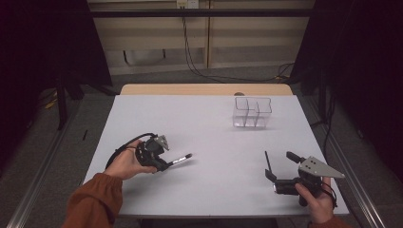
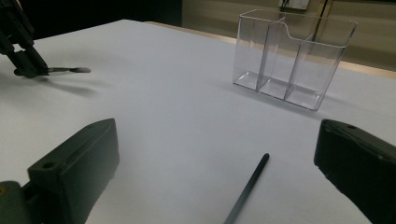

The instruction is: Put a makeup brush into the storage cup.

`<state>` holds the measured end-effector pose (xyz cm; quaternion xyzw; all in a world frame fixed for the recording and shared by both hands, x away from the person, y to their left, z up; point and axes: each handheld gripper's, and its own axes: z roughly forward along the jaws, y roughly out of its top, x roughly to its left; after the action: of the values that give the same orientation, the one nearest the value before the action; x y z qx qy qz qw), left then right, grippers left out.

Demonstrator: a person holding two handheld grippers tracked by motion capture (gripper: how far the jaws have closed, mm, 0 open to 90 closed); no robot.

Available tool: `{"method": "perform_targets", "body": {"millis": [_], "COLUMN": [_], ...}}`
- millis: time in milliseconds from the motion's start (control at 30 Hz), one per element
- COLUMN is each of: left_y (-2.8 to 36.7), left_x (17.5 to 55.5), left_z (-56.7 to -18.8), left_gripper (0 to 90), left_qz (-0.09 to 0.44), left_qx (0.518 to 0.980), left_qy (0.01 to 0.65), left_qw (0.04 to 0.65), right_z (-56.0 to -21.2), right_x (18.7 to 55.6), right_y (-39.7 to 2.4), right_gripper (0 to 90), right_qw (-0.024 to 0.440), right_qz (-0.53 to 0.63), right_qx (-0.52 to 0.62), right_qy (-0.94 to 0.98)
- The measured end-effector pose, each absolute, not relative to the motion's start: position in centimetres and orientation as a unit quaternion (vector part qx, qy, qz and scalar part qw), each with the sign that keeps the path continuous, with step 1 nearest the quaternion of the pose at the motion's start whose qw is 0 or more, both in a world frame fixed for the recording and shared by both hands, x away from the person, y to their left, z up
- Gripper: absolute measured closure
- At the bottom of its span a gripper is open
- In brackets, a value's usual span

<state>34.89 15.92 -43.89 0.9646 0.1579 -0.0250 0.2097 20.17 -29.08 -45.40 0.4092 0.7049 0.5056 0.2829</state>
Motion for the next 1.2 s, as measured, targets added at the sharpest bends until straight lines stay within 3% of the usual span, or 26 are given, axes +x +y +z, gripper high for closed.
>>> {"method": "perform_targets", "body": {"millis": [333,667,1067,1200], "left_y": [16.5,17.5,17.2,17.2], "left_x": [34.6,34.8,33.9,33.2], "left_z": [-43.7,-43.8,-43.8,-43.8], "left_gripper": [80.0,80.0,80.0,79.9], "left_qz": [-0.037,-0.007,-0.005,0.029], "left_qx": [0.938,0.9,0.864,0.854], "left_qy": [0.192,0.247,0.254,0.249], "left_qw": [0.288,0.358,0.434,0.456], "right_z": [-45.4,-45.4,-45.4,-45.4], "right_x": [20.2,20.2,20.2,20.1], "right_y": [-29.1,-29.1,-29.0,-29.0], "right_gripper": [0.0,0.0,0.0,0.0], "right_qw": [0.28,0.279,0.277,0.277], "right_qz": [0.511,0.515,0.52,0.521], "right_qx": [0.411,0.414,0.416,0.416], "right_qy": [0.701,0.697,0.693,0.692]}}
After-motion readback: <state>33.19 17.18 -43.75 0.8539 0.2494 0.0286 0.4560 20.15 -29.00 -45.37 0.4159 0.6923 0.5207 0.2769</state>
